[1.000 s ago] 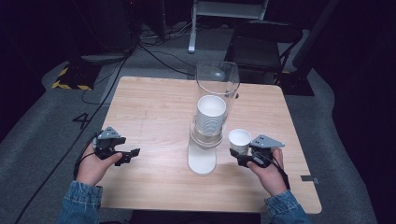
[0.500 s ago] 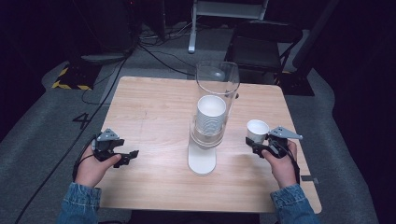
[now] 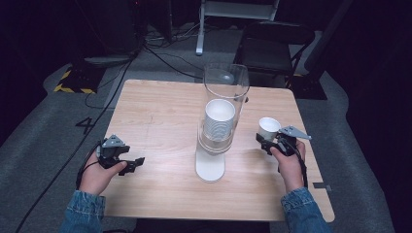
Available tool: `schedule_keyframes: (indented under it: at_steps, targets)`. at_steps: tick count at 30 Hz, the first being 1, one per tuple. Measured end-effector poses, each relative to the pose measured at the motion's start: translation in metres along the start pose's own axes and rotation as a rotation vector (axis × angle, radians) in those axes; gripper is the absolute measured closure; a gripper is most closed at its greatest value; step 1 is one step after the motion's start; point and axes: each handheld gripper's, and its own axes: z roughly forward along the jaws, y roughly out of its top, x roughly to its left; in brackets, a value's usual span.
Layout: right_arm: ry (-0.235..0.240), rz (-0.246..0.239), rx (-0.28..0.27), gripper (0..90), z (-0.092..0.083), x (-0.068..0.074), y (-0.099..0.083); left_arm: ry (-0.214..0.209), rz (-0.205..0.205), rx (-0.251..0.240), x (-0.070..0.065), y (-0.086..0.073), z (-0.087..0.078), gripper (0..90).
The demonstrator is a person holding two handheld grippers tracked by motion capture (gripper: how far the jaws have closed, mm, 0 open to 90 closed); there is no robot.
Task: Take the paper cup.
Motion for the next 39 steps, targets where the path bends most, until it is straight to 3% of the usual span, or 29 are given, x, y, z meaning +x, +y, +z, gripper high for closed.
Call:
schedule_keyframes:
  at_steps: [10,19,39]
  targets:
    - [-0.064,-0.042,0.055,32.0,0.018,-0.003,-0.009,-0.001,0.001,0.009,-0.001,-0.001,0.002,21.3]
    - [-0.044,-0.039,0.123,31.8,0.025,-0.004,-0.015,0.0,0.009,0.013,-0.001,-0.001,0.002,21.3]
    - [-0.049,-0.025,0.186,30.2,0.024,-0.004,-0.018,-0.003,0.01,0.014,-0.001,-0.001,0.002,21.3]
